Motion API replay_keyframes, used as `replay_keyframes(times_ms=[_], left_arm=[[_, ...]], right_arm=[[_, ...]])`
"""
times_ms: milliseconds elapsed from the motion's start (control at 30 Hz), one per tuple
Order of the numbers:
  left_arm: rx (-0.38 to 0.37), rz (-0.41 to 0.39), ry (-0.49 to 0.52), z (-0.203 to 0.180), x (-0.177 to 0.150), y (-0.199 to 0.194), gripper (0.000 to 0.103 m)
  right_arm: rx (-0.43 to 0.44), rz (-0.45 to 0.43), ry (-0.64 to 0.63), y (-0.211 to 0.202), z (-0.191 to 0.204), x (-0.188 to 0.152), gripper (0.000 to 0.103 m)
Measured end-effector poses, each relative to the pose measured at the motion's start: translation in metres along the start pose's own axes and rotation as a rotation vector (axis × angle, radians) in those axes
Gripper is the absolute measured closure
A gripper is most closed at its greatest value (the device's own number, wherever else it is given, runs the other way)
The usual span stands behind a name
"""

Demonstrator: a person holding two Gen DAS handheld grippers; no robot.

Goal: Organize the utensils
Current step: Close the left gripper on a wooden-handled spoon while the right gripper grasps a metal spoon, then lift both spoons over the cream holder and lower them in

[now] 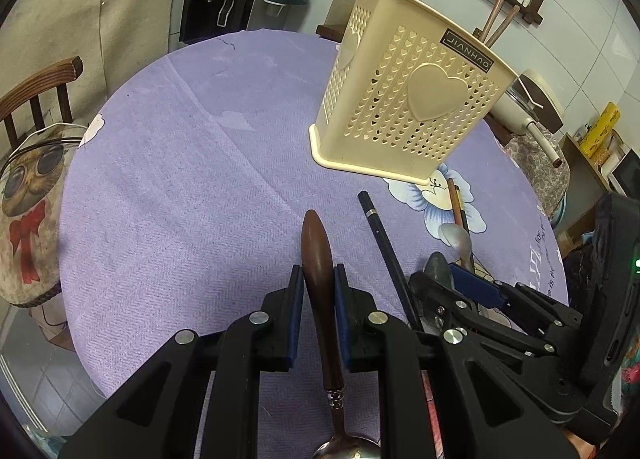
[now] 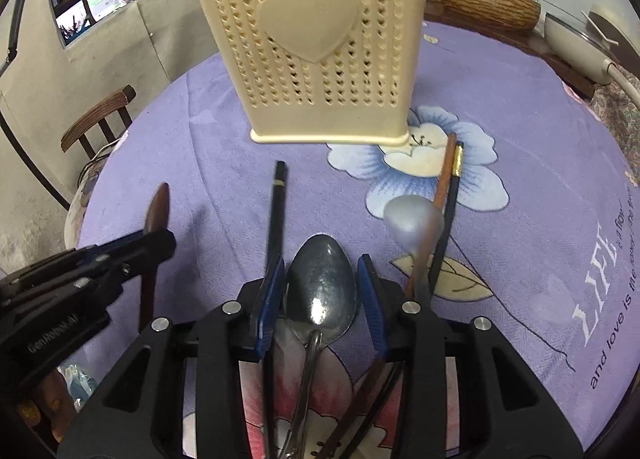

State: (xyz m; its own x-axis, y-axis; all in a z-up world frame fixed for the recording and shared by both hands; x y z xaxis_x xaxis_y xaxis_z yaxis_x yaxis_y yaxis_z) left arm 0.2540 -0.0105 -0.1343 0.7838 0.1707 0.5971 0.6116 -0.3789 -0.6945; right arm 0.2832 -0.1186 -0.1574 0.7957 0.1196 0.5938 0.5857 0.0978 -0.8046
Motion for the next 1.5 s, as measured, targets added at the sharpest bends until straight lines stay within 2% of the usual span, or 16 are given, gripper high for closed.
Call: replay_keyframes(times_ms=[600, 733, 800, 900, 1033, 1200, 1500], left_arm=[[-0.005, 0.004, 0.003, -0.001, 0.001, 0.003, 0.088], [-0.006, 0.002, 0.004, -0.002, 0.001, 0.002, 0.088], [-0.006, 0.001, 0.005, -0.002, 0.001, 0.002, 0.088], [-0.005, 0.001, 0.005, -0.002, 0.001, 0.002, 0.088], [-0.007, -0.001, 0.003, -0.002, 0.001, 0.001, 0.088], [-0.012, -0.015, 0.011, -0.007, 0.005, -0.003, 0.088], [-0.035, -0.086, 0.044, -0.022, 0.02, -0.025, 0.088]], right_arm=[[-0.058, -0.013, -0.071, 0.0, 0.011, -0.008, 0.065], [-0.054, -0.018, -0.082, 0.001, 0.017, -0.008, 0.059], [-0.059, -0.026, -0.084, 0.001, 0.017, -0.009, 0.059], [-0.066, -0.03, -0.08, 0.0, 0.014, -0.009, 0.065], [-0.058, -0.03, -0.081, -0.001, 0.01, -0.009, 0.066], [0.04, -0.035, -0.022, -0.006, 0.004, -0.005, 0.066], [0.113, -0.143, 0.033, -0.048, -0.018, 0.015, 0.066]])
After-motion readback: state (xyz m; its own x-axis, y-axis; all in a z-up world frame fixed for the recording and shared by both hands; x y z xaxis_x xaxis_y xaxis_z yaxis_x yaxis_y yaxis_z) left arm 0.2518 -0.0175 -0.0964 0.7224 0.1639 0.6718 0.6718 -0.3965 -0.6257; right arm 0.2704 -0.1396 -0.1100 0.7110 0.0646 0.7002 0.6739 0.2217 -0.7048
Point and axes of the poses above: each gripper's, at about its wrist camera, not at the fingertips, and y roughly the way its jaws point, z to its left, x to its top, the point moved 9 cm from there along y, roughly the way its jaws point, and after that the axes turned 9 degrees about -x, right-handed, at the moved point
